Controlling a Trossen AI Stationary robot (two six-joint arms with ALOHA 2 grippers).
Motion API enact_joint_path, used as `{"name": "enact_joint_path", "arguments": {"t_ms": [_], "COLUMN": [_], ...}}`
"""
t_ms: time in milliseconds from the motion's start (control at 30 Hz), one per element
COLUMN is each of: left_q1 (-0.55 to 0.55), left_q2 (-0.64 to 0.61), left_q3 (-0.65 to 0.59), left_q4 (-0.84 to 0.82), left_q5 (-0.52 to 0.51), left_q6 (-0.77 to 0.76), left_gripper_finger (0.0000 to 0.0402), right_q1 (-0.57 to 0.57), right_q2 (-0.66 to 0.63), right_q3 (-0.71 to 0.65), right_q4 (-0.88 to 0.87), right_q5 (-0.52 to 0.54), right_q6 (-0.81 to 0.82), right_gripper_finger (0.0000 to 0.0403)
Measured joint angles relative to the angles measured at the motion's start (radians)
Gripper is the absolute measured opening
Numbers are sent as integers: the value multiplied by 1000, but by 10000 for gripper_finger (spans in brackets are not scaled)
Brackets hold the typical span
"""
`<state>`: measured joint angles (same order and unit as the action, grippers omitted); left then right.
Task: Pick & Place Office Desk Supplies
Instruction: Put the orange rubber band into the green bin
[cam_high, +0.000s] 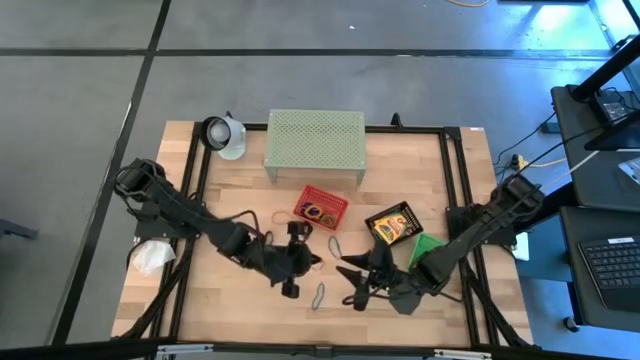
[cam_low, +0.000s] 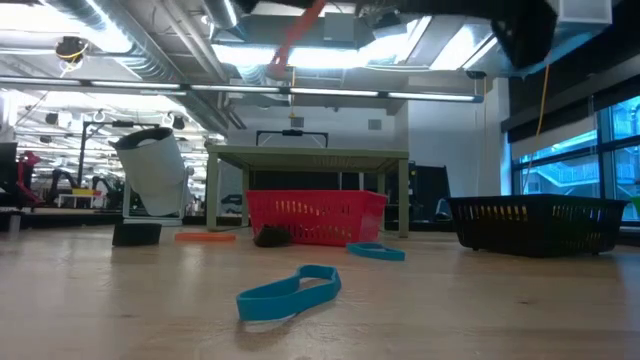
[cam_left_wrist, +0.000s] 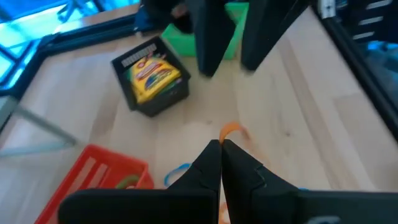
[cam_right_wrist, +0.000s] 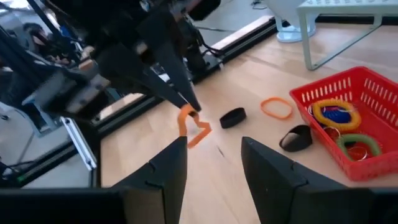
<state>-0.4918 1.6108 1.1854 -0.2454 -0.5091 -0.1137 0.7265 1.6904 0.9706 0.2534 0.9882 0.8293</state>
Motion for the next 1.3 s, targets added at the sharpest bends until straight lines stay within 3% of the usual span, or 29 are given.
{"name": "enact_joint_path", "arguments": {"t_ms": [467,867,1033,1300], "left_q1": [114,139,143,149], "left_q2": [0,0,1,0], "left_q3": [-1,-2,-2,-1], "left_q4": [56,95,131,130], "left_q5": [201,250,305,316], "left_q6": [85,112,120,128], "left_gripper_finger": [1,1,1,1], "right_q1": [-68,-101,-104,-107], "right_q2": [38,50,50,50], "right_q3": [0,0,0,-1], "right_q4": [153,163,166,168], "right_q5": [-110,-143,-161,-188], "right_q6": [-82,-75,-78,-109], "right_gripper_finger": [152,148,111,8]}}
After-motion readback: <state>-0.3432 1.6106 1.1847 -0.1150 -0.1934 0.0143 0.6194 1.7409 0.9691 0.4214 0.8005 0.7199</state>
